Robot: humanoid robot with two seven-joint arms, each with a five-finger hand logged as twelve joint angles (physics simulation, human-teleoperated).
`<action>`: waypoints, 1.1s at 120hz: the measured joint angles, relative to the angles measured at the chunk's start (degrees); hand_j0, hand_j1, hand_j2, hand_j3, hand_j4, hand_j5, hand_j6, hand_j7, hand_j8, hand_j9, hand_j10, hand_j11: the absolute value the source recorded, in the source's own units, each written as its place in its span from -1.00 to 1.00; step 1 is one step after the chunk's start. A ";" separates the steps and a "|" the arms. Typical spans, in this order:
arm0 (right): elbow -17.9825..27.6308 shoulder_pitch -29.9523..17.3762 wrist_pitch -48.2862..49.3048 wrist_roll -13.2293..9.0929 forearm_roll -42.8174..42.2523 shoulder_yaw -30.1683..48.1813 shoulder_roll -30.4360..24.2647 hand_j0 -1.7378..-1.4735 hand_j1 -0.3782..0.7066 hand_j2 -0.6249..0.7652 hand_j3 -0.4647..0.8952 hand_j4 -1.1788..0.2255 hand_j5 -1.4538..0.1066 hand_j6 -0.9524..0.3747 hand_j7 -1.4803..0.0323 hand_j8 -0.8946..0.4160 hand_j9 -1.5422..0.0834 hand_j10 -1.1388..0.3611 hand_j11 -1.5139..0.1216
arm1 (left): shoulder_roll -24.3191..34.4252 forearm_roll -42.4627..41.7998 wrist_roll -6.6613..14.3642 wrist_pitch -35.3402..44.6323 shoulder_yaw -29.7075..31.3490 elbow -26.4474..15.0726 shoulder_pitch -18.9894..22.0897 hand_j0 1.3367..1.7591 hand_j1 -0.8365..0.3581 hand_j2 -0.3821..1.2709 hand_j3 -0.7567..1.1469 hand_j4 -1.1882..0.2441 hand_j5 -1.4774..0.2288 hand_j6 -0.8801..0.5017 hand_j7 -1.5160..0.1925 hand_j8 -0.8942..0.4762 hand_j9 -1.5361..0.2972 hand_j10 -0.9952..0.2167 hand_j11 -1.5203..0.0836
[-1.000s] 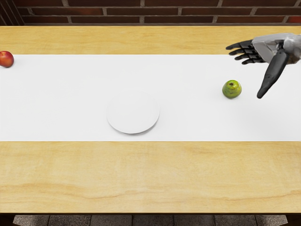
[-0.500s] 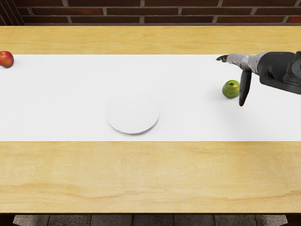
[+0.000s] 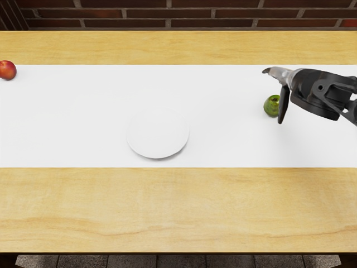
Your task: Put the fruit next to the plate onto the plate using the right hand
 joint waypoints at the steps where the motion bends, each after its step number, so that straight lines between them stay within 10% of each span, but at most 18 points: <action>1: -0.22 0.02 -0.03 0.00 -0.03 -0.04 0.16 -0.40 -0.83 -0.11 -0.32 0.59 0.77 0.34 0.86 0.27 0.81 0.44 0.76 | 0.00 0.00 0.00 0.00 0.00 0.00 0.00 0.52 0.98 -0.54 -0.21 0.66 0.73 0.27 0.77 0.30 0.68 0.64 0.90; 132: -8.64 -2.00 -12.71 0.00 -2.25 -9.28 6.46 -0.40 -0.32 -0.18 -0.32 0.27 0.39 0.00 0.47 -0.08 0.44 0.13 0.40 | 0.00 0.00 0.00 -0.01 0.00 0.01 0.00 0.52 0.98 -0.54 -0.21 0.66 0.73 0.27 0.77 0.31 0.68 0.64 0.90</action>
